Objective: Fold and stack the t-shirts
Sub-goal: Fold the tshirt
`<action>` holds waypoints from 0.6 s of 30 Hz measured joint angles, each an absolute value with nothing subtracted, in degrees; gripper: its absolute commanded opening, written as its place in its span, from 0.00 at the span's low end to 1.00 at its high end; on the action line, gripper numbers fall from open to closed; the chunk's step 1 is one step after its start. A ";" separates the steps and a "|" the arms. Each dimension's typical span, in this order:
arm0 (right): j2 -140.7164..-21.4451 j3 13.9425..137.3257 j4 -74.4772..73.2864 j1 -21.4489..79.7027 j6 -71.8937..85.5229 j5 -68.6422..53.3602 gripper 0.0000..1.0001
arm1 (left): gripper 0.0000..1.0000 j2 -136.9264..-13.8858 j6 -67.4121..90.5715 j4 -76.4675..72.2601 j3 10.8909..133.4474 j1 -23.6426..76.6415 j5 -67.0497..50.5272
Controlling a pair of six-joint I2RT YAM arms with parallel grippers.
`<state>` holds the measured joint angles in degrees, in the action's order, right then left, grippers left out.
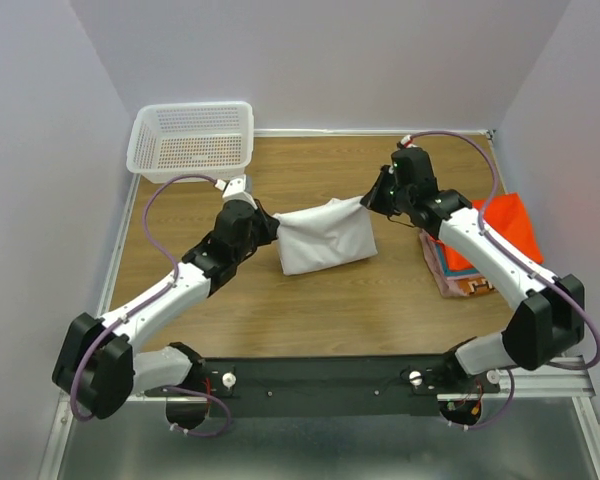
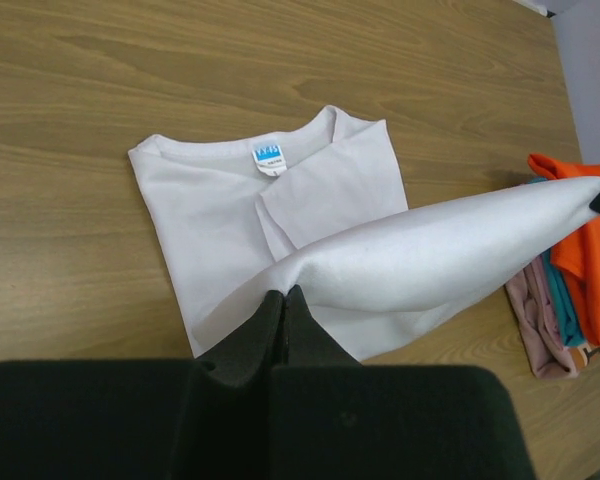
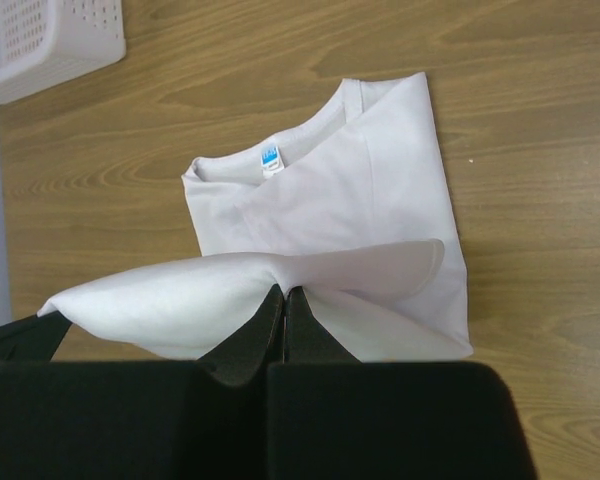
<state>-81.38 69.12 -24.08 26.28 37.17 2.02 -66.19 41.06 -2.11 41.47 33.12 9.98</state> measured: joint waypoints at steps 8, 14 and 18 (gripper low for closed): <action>-89.14 73.14 -22.22 24.97 36.77 2.74 0.01 | 0.00 -75.83 38.52 -5.78 45.04 29.06 7.55; -96.84 77.12 -20.45 22.79 35.88 1.85 0.00 | 0.00 -82.67 37.52 -7.57 48.62 26.28 6.20; -102.02 79.72 -19.64 21.63 34.83 0.38 0.00 | 0.00 -86.83 36.91 -8.32 51.05 25.30 5.04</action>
<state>-102.02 79.72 -19.64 21.63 34.83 0.38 -86.83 36.91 -8.32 51.05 25.30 5.04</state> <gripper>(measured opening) 0.009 0.007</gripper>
